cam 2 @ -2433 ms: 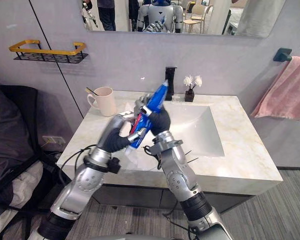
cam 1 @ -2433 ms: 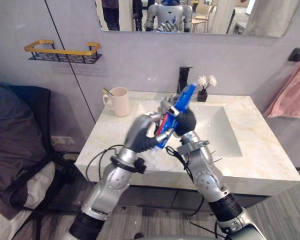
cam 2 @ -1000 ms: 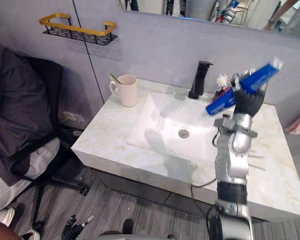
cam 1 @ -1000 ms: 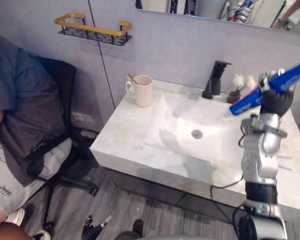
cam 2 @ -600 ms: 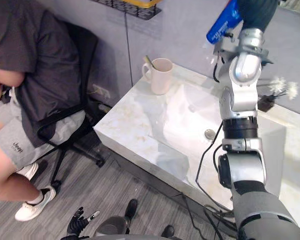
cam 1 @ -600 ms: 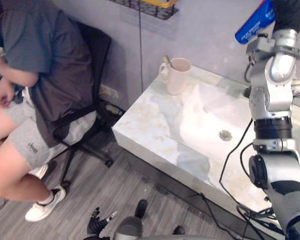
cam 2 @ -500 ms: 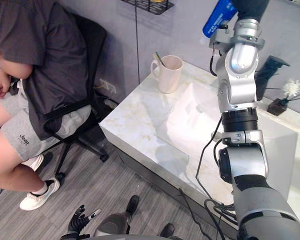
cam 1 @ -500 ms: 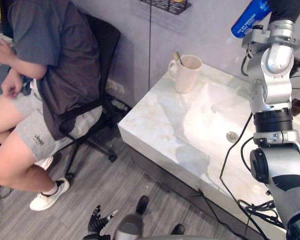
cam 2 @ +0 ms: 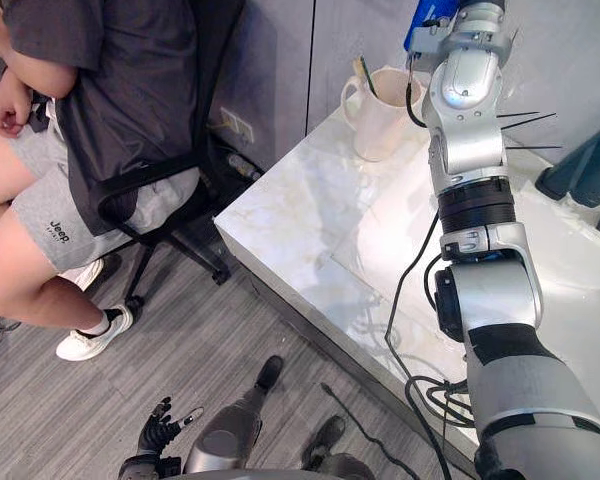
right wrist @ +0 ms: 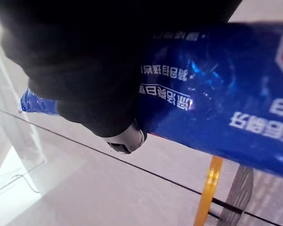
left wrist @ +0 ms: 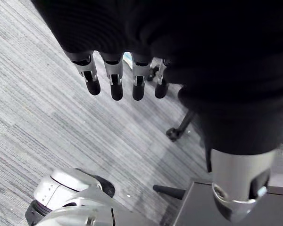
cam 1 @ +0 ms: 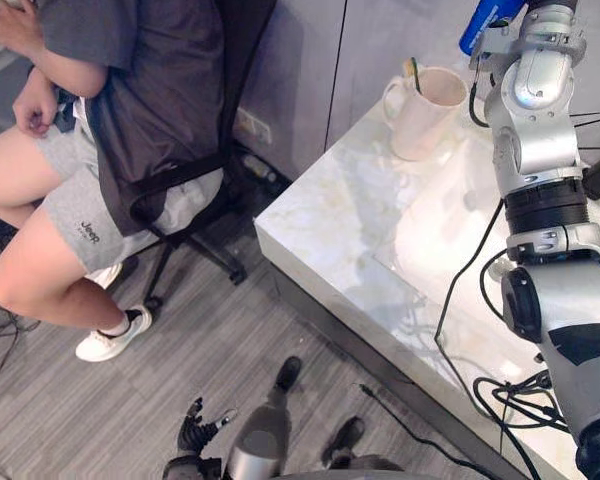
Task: Organize washtable
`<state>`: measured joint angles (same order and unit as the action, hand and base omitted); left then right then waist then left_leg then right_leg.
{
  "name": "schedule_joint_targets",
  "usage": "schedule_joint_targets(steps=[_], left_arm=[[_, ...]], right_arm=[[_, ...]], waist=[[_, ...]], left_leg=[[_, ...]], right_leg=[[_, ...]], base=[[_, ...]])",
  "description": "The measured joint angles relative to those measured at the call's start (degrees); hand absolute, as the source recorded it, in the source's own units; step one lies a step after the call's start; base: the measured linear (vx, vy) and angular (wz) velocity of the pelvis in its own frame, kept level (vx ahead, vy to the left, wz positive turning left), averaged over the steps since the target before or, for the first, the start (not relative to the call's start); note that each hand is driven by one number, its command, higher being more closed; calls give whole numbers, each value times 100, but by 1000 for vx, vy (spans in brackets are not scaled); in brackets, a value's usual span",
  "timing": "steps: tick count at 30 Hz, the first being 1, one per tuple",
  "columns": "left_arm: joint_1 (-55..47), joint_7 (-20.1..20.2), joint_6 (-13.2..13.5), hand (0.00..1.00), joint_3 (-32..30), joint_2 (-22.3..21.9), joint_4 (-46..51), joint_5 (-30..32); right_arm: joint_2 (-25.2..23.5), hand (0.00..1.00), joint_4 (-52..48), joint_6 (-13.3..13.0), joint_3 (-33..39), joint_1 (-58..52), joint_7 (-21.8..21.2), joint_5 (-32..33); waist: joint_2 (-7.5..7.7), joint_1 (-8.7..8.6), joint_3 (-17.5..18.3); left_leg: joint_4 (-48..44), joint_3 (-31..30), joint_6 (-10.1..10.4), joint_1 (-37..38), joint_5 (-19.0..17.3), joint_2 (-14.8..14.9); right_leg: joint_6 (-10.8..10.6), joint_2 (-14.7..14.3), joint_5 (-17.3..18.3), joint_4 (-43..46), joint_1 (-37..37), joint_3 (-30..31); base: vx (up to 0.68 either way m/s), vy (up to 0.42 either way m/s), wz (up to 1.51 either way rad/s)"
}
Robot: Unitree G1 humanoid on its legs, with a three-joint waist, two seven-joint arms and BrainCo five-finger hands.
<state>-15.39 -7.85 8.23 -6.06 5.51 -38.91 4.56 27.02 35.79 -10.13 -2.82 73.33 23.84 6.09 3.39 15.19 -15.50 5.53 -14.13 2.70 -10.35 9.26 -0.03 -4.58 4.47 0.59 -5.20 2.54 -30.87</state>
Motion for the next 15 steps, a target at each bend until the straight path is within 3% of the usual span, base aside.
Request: schedule_joint_targets(steps=[15], left_arm=[[207,-110,112,0,341,126,5,-128]], right_arm=[[43,100,442,183,-64,13,80,-217]], waist=[[-97,32,-273]], left_leg=[[-3,-41,10,-115,5,14]], right_leg=[[3,-23,32,-13,-94,-53]], base=[[3,5,1]])
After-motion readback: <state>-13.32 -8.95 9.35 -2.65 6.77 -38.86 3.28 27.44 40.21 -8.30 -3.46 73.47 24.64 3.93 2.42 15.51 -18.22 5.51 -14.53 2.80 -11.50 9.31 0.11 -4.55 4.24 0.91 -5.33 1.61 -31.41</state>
